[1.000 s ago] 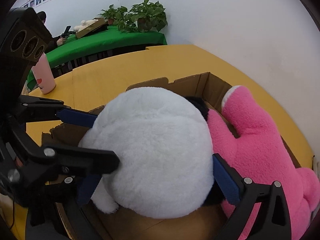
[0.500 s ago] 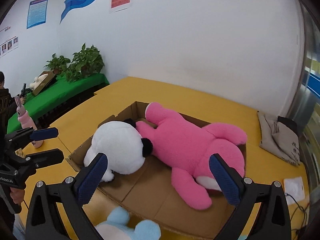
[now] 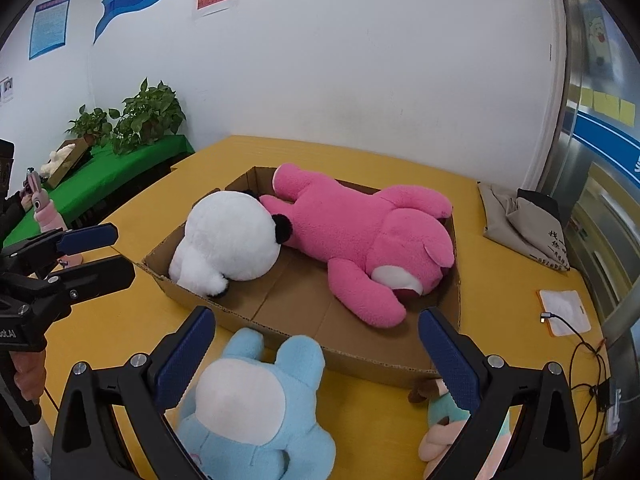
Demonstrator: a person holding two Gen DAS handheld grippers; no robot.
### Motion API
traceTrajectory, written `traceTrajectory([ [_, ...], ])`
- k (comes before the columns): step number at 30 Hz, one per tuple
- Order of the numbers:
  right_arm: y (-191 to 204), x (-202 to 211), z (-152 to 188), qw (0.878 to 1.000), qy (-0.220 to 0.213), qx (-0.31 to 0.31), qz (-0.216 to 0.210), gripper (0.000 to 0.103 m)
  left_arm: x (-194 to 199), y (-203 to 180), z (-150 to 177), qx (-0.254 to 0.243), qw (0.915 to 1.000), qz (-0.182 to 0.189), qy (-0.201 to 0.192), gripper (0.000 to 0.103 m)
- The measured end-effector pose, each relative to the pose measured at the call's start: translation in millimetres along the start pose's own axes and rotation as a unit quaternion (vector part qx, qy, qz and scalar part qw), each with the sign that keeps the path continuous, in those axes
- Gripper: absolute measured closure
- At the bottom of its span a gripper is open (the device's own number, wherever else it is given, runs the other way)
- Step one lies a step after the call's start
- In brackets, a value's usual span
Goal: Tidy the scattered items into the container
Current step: 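Move both open tools down onto the light-blue plush toy, then close both tools on the light-blue toy and lift it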
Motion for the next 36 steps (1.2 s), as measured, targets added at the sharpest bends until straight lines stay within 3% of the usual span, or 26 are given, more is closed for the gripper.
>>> traceTrajectory([
  [4, -8, -8, 30, 0.999, 0.023, -0.017, -0.015, 0.0, -10, -4, 20, 0.003, 0.9991, 0.029, 0.031, 0.02],
  [8, -5, -20, 67, 0.994, 0.057, -0.043, -0.082, 0.0, -32, -7, 44, 0.027, 0.9926, 0.087, 0.08, 0.02],
  [15, 17, -46, 114, 0.987, 0.106, -0.027, -0.114, 0.0, -75, -10, 72, 0.084, 0.9712, 0.171, 0.143, 0.02],
  [18, 16, -52, 119, 0.989, 0.106, -0.019, -0.096, 0.0, -91, -9, 84, 0.093, 0.9662, 0.173, 0.167, 0.02],
  [24, -12, -46, 111, 0.992, 0.103, -0.043, -0.058, 0.0, -96, 0, 101, 0.093, 0.9658, 0.156, 0.185, 0.02],
  [26, -2, -42, 114, 0.992, 0.104, -0.021, -0.069, 0.0, -96, 3, 110, 0.09, 0.965, 0.152, 0.194, 0.02],
  [32, 38, -60, 142, 0.981, 0.139, -0.018, -0.137, 0.0, -96, -15, 143, 0.069, 0.9498, 0.211, 0.221, 0.02],
  [36, 49, -73, 146, 0.979, 0.141, -0.019, -0.145, 0.0, -106, -18, 144, 0.096, 0.9377, 0.248, 0.223, 0.02],
])
Point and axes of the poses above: each gripper's, at about its wrist camera, not at the fingertips, and x roughly against the way its jaws point, y to its left, z to its underside, the point moved 10 cm from there along -x, roughly the way its jaws point, and after that the axes turned 12 degrees about y, right-handed, at the moved point
